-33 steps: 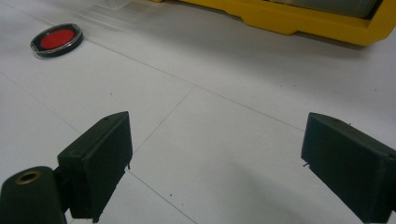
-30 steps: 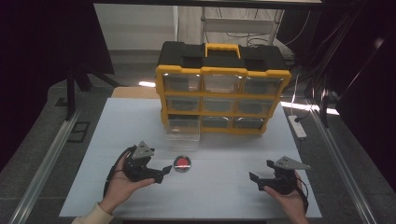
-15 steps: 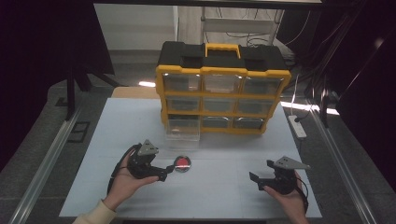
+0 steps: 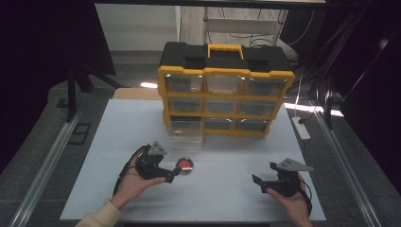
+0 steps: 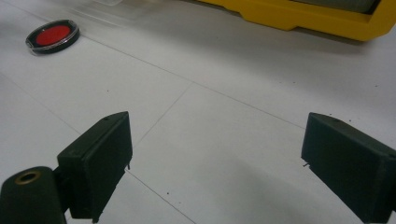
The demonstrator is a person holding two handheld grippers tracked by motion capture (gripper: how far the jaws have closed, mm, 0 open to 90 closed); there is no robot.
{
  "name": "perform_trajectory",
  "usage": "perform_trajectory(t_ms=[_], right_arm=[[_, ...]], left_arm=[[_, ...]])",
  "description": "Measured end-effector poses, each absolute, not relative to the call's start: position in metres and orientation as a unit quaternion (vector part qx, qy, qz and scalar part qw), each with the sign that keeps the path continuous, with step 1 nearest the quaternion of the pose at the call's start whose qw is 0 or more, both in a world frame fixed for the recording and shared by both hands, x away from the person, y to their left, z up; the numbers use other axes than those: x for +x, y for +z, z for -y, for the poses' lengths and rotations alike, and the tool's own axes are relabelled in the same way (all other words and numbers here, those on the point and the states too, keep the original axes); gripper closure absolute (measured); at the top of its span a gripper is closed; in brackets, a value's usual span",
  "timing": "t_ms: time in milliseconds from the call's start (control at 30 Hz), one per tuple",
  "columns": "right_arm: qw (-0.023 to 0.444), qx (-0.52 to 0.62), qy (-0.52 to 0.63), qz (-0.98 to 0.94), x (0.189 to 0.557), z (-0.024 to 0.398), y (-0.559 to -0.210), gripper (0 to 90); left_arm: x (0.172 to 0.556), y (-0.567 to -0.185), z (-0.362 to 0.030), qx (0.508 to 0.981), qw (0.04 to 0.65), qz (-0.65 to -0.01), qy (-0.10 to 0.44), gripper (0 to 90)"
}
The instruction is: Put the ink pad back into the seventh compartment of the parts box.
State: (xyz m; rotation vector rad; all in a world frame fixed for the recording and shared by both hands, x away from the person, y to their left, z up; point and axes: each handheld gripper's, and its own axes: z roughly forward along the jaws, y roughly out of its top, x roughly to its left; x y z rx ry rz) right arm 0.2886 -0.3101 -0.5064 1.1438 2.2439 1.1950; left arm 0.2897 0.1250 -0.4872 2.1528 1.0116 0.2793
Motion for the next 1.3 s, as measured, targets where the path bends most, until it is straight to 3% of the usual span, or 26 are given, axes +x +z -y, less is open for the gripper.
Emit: perform_trajectory(t_ms=[1300], right_arm=[[0.179, 0.4, 0.422, -0.794, 0.287, 0.31, -0.504, 8.8]], left_arm=[[0.32, -0.505, -0.081, 0.864, 0.31, -0.391, 0.075, 6.9]])
